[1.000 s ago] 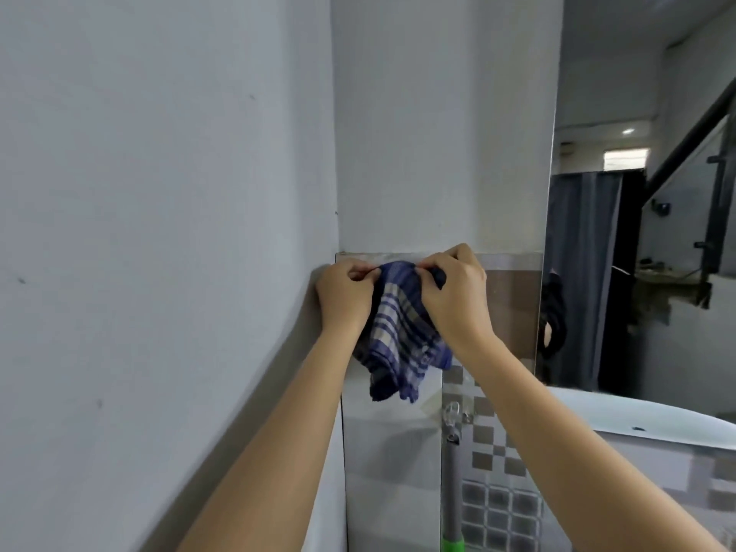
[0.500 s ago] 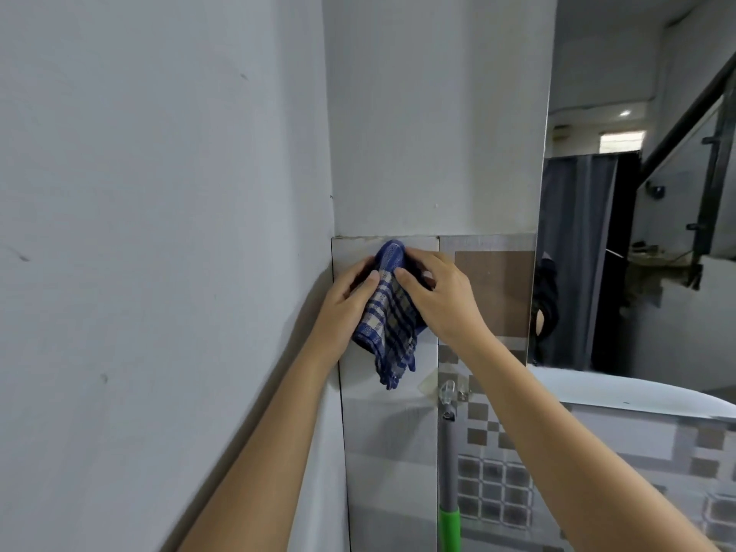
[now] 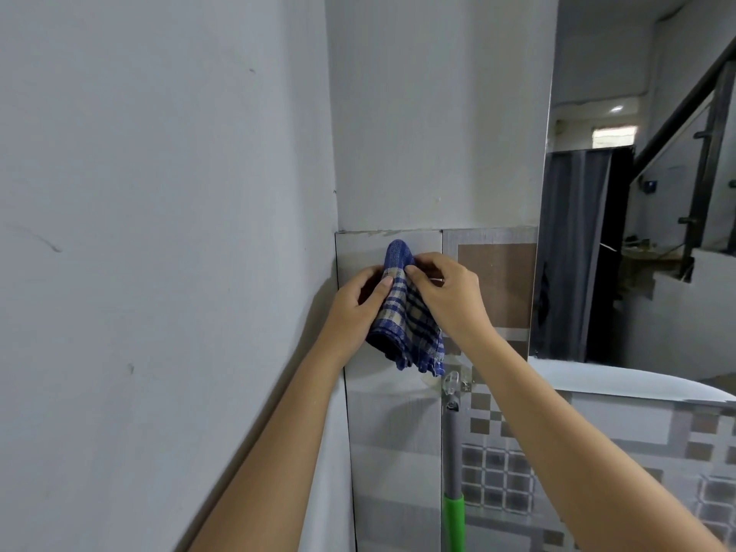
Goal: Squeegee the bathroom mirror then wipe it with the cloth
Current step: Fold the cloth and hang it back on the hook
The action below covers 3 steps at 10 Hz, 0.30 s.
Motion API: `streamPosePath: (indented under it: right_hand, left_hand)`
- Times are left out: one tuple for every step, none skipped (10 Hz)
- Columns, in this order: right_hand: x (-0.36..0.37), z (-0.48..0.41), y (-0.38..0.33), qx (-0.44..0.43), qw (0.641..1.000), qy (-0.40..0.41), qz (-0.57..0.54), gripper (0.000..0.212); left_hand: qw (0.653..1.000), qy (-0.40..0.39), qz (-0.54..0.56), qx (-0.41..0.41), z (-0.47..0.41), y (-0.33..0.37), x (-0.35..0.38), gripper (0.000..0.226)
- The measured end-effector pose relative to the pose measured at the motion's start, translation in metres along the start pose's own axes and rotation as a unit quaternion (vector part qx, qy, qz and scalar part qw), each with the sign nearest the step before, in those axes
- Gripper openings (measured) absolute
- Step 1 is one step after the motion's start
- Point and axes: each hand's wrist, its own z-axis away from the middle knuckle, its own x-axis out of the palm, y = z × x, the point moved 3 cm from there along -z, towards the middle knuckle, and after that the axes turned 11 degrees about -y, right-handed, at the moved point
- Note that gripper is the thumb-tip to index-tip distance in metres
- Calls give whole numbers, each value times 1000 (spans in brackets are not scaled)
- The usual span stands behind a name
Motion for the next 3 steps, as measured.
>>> streamPosePath:
  right_hand:
    - [-1, 6, -6, -1, 999, 5, 35, 24]
    - [-5, 20, -17, 4, 997, -12, 78, 30]
    - [-13, 34, -28, 35, 991, -51, 114, 44]
  left_hand:
    - [997, 21, -78, -9, 3, 9, -2, 35]
    - [982, 48, -177, -49, 14, 23, -2, 49]
    - [963, 43, -257, -65, 24, 39, 5, 55]
